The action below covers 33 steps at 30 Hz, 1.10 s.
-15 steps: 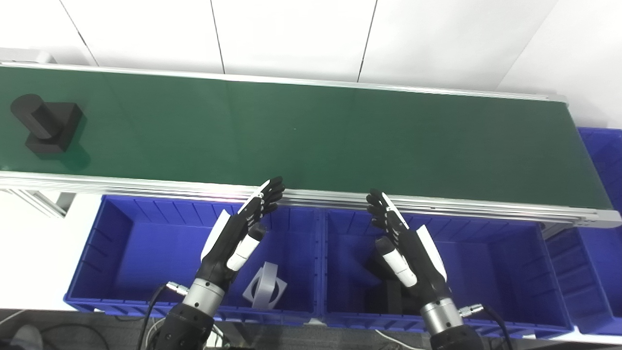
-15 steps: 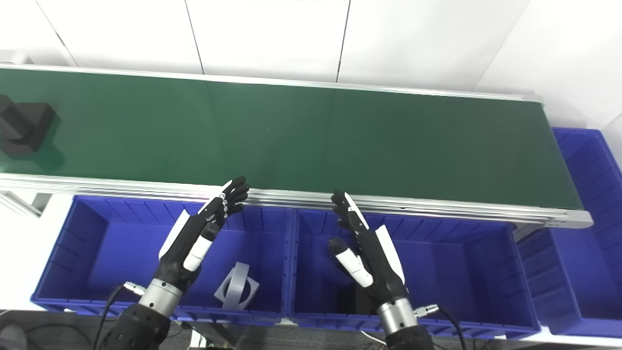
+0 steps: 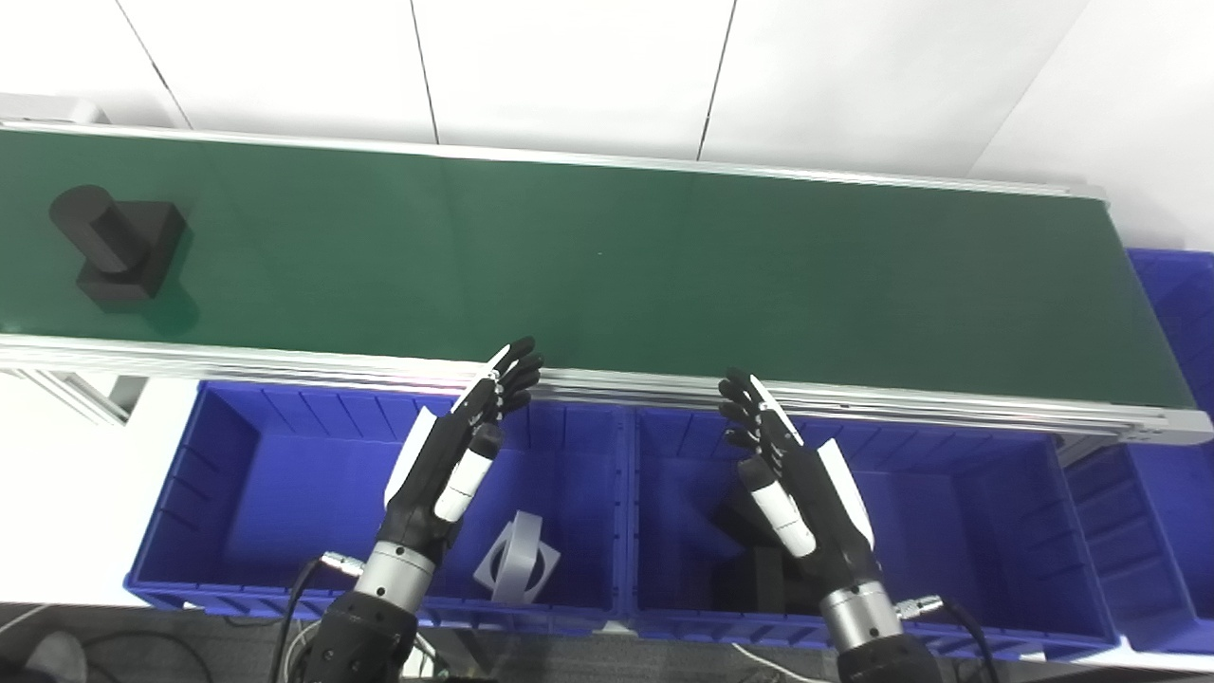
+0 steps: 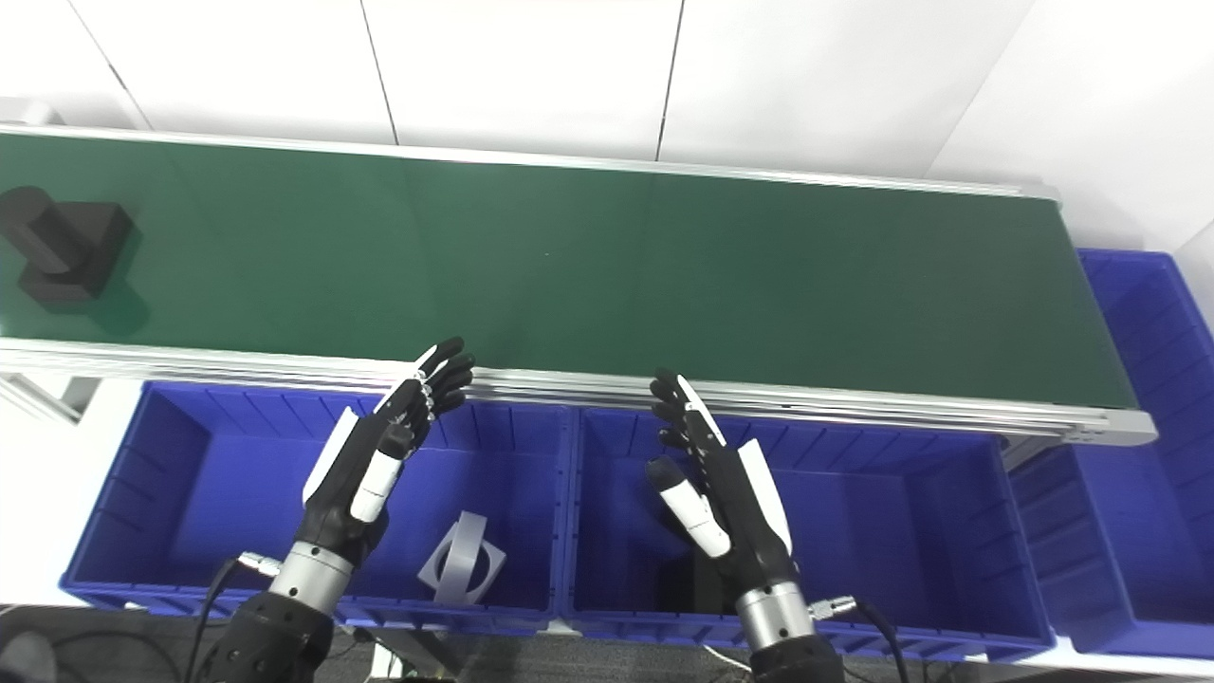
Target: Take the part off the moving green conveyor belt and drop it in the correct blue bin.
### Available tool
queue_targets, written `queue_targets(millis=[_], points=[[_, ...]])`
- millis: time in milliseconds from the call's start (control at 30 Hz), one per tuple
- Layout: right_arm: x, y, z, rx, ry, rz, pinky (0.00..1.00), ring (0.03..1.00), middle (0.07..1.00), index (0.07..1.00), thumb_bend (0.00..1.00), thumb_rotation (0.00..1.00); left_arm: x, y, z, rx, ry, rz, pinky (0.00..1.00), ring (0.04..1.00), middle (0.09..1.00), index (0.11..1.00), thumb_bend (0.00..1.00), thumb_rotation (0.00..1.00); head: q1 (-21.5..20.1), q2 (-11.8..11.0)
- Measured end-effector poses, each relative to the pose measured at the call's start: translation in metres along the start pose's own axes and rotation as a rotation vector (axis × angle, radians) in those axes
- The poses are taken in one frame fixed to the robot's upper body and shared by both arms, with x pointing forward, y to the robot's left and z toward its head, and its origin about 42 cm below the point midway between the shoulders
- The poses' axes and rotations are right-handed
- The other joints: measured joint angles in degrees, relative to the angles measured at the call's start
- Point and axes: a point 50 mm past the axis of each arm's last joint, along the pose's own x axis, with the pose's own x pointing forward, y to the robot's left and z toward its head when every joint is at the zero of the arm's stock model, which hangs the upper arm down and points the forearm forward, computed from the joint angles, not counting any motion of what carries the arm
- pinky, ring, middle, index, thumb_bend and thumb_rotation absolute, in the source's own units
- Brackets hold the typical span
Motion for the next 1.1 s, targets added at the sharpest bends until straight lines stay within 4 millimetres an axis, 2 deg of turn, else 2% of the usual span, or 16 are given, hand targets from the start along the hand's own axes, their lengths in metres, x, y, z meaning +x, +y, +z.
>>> queue_targets(millis=[133,1100], points=[[-0.0002,0.0012,-0.005,0.005,0.017,0.005,0.82,0.898,0.918,0.948,0.78,1.0,-0.0005,0.0002,-0.0023,-0.012,0.006,0.002,0.91,0.917,0.916,0.93,0.83,1.0,0.0,-0.09],[-0.0005,0.0008,-0.0052,0.002,0.018,0.005,0.82,0.896,0.917,0.947,0.78,1.0,-0.0007,0.0001,-0.002,-0.005,0.005,0.0,0.89,0.904,0.907,0.922,0.79,1.0,0.18,0.44]])
